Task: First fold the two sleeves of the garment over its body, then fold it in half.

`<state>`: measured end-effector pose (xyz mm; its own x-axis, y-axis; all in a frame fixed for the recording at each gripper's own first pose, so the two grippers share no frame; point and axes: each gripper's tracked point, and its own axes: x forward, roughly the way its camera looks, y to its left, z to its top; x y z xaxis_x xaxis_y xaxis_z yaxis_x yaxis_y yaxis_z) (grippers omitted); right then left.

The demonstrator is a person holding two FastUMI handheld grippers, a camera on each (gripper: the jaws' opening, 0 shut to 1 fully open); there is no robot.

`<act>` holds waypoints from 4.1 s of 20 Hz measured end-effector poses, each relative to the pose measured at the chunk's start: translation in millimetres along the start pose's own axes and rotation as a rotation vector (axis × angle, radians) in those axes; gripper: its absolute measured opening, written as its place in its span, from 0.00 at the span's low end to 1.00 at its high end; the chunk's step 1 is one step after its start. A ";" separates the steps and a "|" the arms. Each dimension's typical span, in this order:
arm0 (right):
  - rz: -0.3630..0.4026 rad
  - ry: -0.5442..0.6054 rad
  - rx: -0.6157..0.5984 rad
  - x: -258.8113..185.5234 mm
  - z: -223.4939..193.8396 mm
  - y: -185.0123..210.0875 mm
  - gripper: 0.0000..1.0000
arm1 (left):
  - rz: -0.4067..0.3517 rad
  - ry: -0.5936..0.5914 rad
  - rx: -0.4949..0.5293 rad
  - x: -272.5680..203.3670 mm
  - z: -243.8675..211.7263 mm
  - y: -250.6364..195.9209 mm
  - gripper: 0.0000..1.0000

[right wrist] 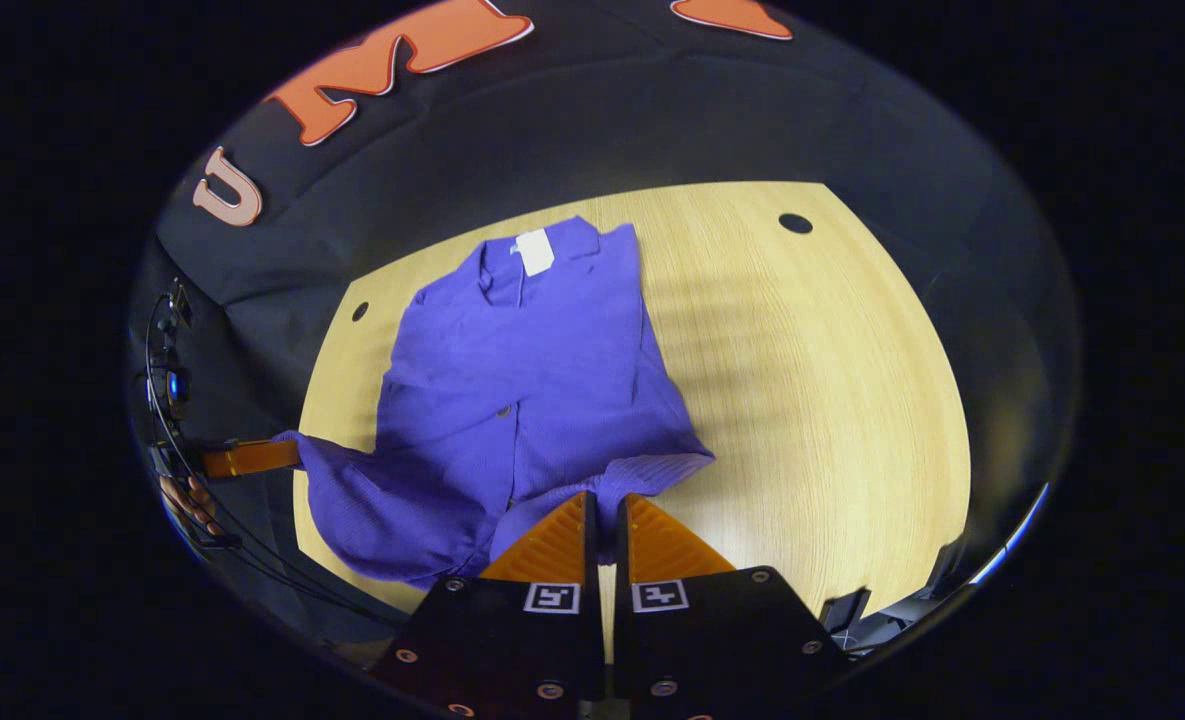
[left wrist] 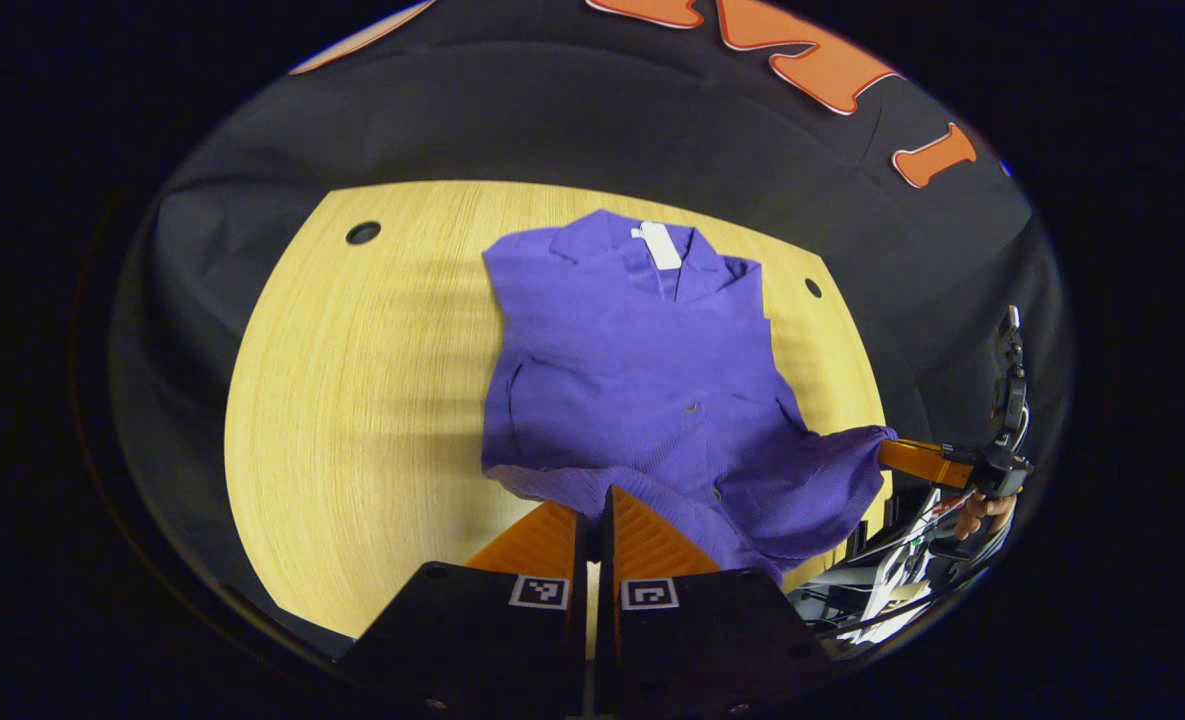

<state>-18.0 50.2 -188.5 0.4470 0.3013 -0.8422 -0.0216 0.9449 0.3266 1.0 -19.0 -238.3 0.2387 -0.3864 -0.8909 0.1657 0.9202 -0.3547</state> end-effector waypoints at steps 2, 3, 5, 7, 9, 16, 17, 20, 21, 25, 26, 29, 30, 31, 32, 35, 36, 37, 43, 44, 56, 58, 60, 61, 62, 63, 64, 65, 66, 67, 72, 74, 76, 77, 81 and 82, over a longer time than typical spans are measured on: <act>0.001 -0.021 -0.019 -0.8 20.7 4.9 0.05 | 0.016 -0.019 0.027 -0.4 24.0 2.3 0.05; -0.006 -0.034 -0.024 0.7 32.0 4.9 0.05 | 0.021 -0.033 0.030 -1.2 38.0 0.7 0.05; -0.011 -0.057 -0.029 3.8 56.1 8.4 0.05 | 0.032 -0.055 0.043 -0.5 62.4 2.0 0.05; -0.014 -0.077 -0.029 5.1 77.7 9.8 0.04 | 0.059 -0.069 0.066 -0.6 84.4 7.1 0.05; -0.016 -0.092 -0.034 11.9 95.8 14.3 0.04 | 0.070 -0.079 0.089 -3.0 94.8 7.9 0.05; -0.019 -0.131 -0.040 37.8 163.5 21.9 0.04 | 0.141 -0.145 0.124 10.0 156.3 28.8 0.05; -0.020 -0.138 -0.035 41.7 172.9 21.7 0.04 | 0.160 -0.154 0.131 14.1 166.2 33.3 0.05; -0.023 -0.148 -0.022 58.3 198.9 23.4 0.04 | 0.232 -0.201 0.179 24.2 197.9 43.8 0.05; -0.027 -0.154 -0.016 63.1 208.4 23.2 0.04 | 0.258 -0.221 0.192 27.3 207.3 45.4 0.05; -0.021 -0.173 0.015 88.2 232.1 26.4 0.04 | 0.343 -0.304 0.222 38.0 237.3 53.4 0.05; -0.015 -0.174 0.027 95.1 235.5 27.9 0.04 | 0.359 -0.325 0.221 43.9 243.6 56.1 0.05; -0.033 -0.226 0.038 115.7 248.9 24.2 0.04 | 0.369 -0.362 0.223 60.3 255.3 58.8 0.08; -0.034 -0.257 0.044 119.0 257.3 23.6 0.05 | 0.384 -0.383 0.229 63.3 259.9 65.8 0.11; -0.033 -0.288 0.047 120.5 262.7 23.5 0.07 | 0.414 -0.419 0.235 61.3 268.5 71.4 0.13; -0.036 -0.313 0.051 118.9 268.1 22.1 0.09 | 0.450 -0.463 0.253 57.9 278.8 75.8 0.15; -0.043 -0.366 0.044 115.9 278.4 18.2 0.20 | 0.529 -0.610 0.291 35.4 308.4 78.6 0.22; -0.072 -0.397 0.026 111.5 282.1 11.7 0.17 | 0.532 -0.637 0.284 27.1 308.6 74.3 0.29; -0.095 -0.422 0.008 103.4 282.3 6.0 0.41 | 0.525 -0.648 0.269 26.8 307.8 69.2 0.29; -0.178 -0.499 -0.091 66.5 275.6 -3.5 0.71 | 0.463 -0.735 0.159 2.8 297.9 56.5 0.60; -0.187 -0.524 -0.108 55.3 275.4 -1.2 0.82 | 0.455 -0.756 0.149 -5.6 294.2 53.7 0.69; -0.236 -0.914 -0.263 -112.9 264.4 46.5 0.94 | 0.379 -0.995 0.160 -122.5 244.8 -18.0 0.93; -0.233 -0.974 -0.268 -143.8 256.9 50.2 0.93 | 0.370 -1.035 0.170 -142.8 237.9 -34.7 0.97; -0.220 -1.032 -0.253 -169.2 250.8 56.5 0.94 | 0.372 -1.097 0.159 -166.4 231.1 -46.0 0.97; -0.205 -1.052 -0.243 -179.6 247.5 60.8 0.94 | 0.359 -1.134 0.157 -178.0 227.3 -53.0 0.98; -0.195 -1.075 -0.231 -190.7 243.5 64.1 0.94 | 0.356 -1.157 0.151 -186.0 218.9 -60.0 0.96; -0.186 -1.096 -0.226 -200.7 237.8 66.2 0.94 | 0.352 -1.173 0.153 -193.1 213.6 -64.8 0.97; -0.186 -1.116 -0.225 -210.6 232.6 68.1 0.93 | 0.353 -1.180 0.158 -199.0 205.1 -69.2 0.96; -0.187 -1.138 -0.227 -216.0 229.9 69.5 0.93 | 0.349 -1.190 0.160 -205.1 199.2 -73.1 0.96; -0.203 -1.157 -0.224 -222.1 225.8 68.7 0.93 | 0.341 -1.196 0.162 -208.0 192.7 -78.2 0.99; -0.209 -1.174 -0.226 -228.1 218.5 69.2 0.94 | 0.336 -1.209 0.164 -213.9 186.4 -82.7 0.99; -0.203 -1.220 -0.276 -242.2 186.5 85.8 0.93 | 0.327 -1.276 0.167 -230.8 156.8 -95.1 0.96; -0.171 -1.208 -0.265 -240.8 173.6 93.7 0.93 | 0.320 -1.307 0.154 -238.8 147.2 -98.5 0.97; -0.156 -1.202 -0.258 -240.2 164.5 93.8 0.94 | 0.335 -1.322 0.166 -240.8 139.5 -98.8 0.97; -0.159 -1.199 -0.260 -236.5 160.1 91.9 0.93 | 0.341 -1.319 0.168 -238.7 134.3 -98.5 0.97; -0.162 -1.202 -0.236 -233.5 144.4 84.4 0.93 | 0.343 -1.330 0.189 -234.8 116.4 -102.4 0.95; -0.159 -1.203 -0.228 -231.2 140.8 83.8 0.93 | 0.340 -1.327 0.193 -229.0 113.9 -103.6 0.95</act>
<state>2.8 41.7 94.0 0.9945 -0.0144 0.1037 0.0069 0.9973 0.0726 38.1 -32.9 34.8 0.9987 -0.0169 0.0484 0.0186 0.9992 -0.0348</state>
